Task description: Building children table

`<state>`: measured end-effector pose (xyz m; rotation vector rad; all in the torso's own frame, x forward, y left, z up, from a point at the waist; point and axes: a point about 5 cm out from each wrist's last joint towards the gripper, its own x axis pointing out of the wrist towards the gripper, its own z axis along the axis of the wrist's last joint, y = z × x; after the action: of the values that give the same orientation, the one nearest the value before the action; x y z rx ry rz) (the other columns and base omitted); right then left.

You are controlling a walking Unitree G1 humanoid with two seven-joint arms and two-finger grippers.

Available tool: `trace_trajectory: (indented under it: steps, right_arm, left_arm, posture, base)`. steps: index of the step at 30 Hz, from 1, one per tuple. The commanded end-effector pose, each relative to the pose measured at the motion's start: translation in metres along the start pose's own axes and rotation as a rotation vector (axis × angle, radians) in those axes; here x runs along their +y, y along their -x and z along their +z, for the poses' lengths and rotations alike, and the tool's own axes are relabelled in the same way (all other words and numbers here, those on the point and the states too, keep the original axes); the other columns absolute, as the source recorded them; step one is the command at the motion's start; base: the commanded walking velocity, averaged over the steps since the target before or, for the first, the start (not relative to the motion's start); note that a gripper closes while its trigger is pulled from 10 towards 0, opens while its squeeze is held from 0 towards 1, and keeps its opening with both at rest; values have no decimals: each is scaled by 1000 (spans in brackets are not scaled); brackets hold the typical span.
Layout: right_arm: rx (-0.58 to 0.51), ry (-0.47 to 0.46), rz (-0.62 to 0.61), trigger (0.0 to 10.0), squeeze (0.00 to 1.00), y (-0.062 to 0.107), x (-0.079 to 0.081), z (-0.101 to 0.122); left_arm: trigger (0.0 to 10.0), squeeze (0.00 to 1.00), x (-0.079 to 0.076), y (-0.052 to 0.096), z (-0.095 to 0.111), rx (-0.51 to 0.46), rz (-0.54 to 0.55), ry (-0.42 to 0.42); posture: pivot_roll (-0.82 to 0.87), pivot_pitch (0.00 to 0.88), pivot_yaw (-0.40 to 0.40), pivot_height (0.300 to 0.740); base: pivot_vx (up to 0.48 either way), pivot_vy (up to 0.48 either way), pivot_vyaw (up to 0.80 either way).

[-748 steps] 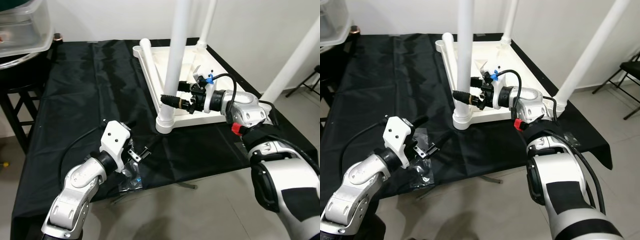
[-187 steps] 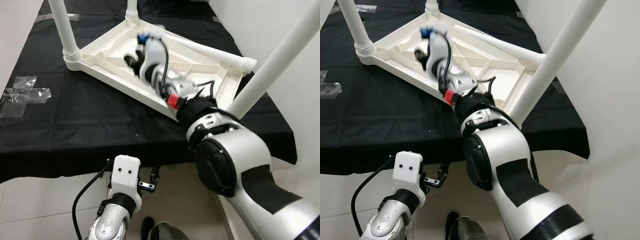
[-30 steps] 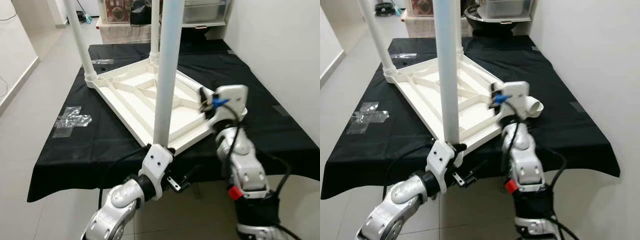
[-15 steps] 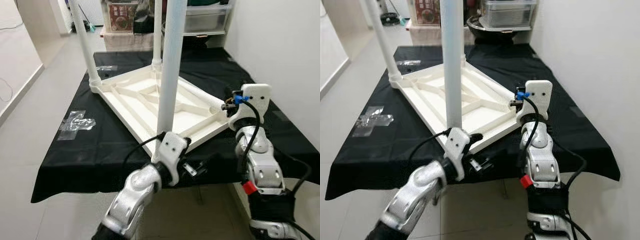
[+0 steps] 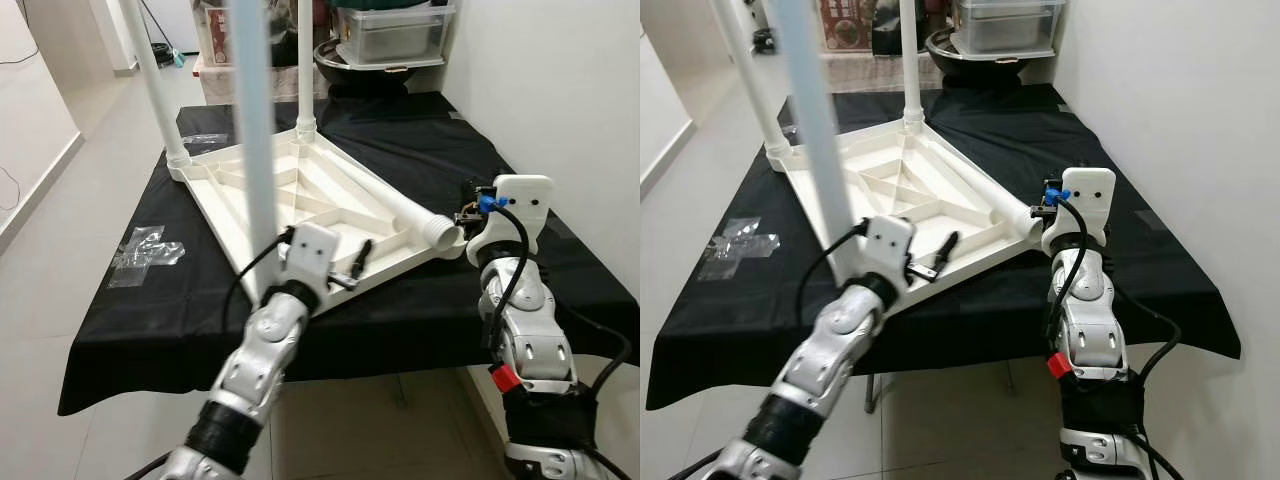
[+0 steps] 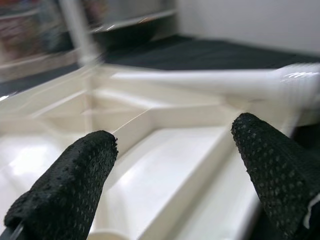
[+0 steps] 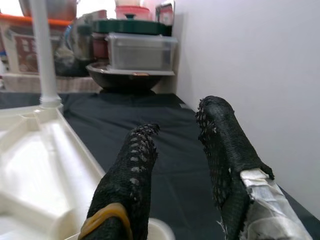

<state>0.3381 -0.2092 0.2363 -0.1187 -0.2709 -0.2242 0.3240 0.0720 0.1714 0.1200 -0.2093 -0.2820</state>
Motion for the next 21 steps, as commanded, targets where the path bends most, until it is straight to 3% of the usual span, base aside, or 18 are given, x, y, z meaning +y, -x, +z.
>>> trace_trajectory:
  steps: [1,2,3,5,7,8,9,10,12,13,16,21]
  right_arm:
    - [-8,-5,-4,10000,0,-2,1,1]
    - [-8,-5,-4,10000,0,-2,1,1]
    - [-5,-5,-3,10000,0,-2,1,0]
    - [-5,-5,-3,10000,0,-2,1,0]
    - [-5,-6,2,10000,0,-1,3,-1]
    - [-5,-6,2,10000,0,-1,3,-1]
    - [-3,-6,8,10000,0,-1,4,-2]
    - [-3,-6,8,10000,0,-1,4,-2]
    - [7,-8,18,10000,0,0,6,-4]
    - [7,-8,18,10000,0,0,6,-4]
    - [18,-19,42,10000,0,0,11,-5]
    - [19,-26,46,10000,0,0,12,-5]
  left_arm:
    - [10000,0,13,13,-8,21,32,-9]
    - [10000,0,13,13,-8,21,32,-9]
    - [10000,0,21,24,-11,38,36,-18]
    - [10000,0,21,24,-11,38,36,-18]
    - [10000,0,35,40,-16,62,63,-56]
    - [10000,0,35,40,-16,62,63,-56]
    - [10000,0,50,53,-20,84,89,-110]
    - [10000,0,50,53,-20,84,89,-110]
    - [10000,0,79,74,-25,136,153,-164]
    - [10000,0,79,74,-25,136,153,-164]
    - [10000,0,116,91,-26,171,233,-223]
    - [10000,0,127,96,-25,185,263,-244]
  posture:
    - [18,113,-25,740]
    - [18,113,-25,740]
    - [21,112,-26,740]
    - [21,112,-26,740]
    - [26,114,-30,740]
    - [26,114,-30,740]
    - [32,118,-38,740]
    - [32,118,-38,740]
    - [36,118,-41,740]
    - [36,118,-41,740]
    - [37,117,-47,740]
    - [33,118,-49,740]
  base:
    - [0,0,0]
    - [0,0,0]
    - [0,0,0]
    - [0,0,0]
    - [0,0,0]
    - [0,0,0]
    - [0,0,0]
    - [0,0,0]
    - [0,0,0]
    - [0,0,0]
    - [0,0,0]
    - [0,0,0]
